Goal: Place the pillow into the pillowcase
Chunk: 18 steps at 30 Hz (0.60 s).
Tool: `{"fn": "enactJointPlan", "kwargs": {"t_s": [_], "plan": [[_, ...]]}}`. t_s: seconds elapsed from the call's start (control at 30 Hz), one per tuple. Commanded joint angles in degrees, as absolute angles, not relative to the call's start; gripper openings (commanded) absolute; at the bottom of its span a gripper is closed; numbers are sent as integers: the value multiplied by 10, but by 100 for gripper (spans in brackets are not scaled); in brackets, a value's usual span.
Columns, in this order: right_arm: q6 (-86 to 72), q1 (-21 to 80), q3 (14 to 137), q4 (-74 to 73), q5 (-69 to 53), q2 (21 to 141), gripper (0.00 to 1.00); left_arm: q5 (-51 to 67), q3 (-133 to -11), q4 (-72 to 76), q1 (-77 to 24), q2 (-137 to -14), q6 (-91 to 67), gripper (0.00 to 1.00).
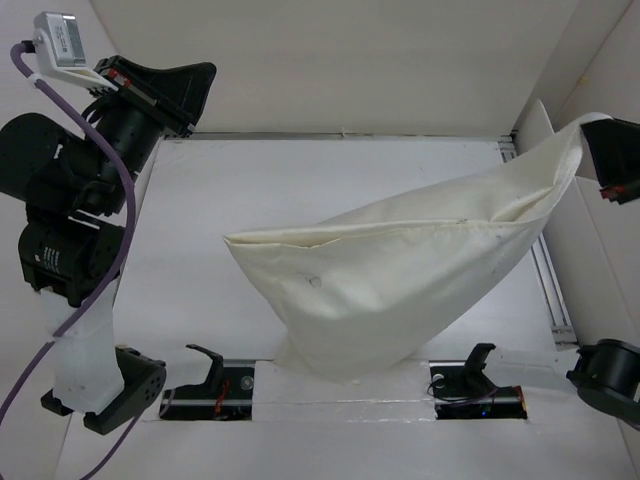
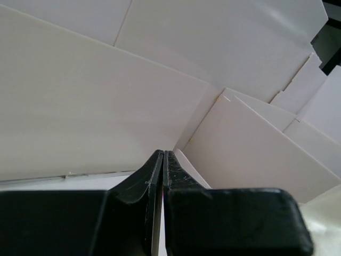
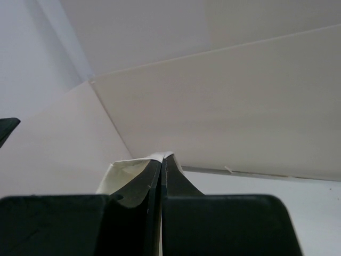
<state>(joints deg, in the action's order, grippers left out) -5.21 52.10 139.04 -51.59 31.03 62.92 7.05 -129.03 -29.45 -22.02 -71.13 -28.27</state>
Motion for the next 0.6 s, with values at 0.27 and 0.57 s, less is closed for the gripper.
{"fn": "enactJointPlan", "kwargs": {"t_s": [0.27,0.57], "plan": [[0,488,1512,-442,298,961,0,-24,-1301,-314,-218,-751,-225,0],[-46,405,1482,-301,296,1120,0,-298,-1270,-337,-218,-777,-148,0]]}}
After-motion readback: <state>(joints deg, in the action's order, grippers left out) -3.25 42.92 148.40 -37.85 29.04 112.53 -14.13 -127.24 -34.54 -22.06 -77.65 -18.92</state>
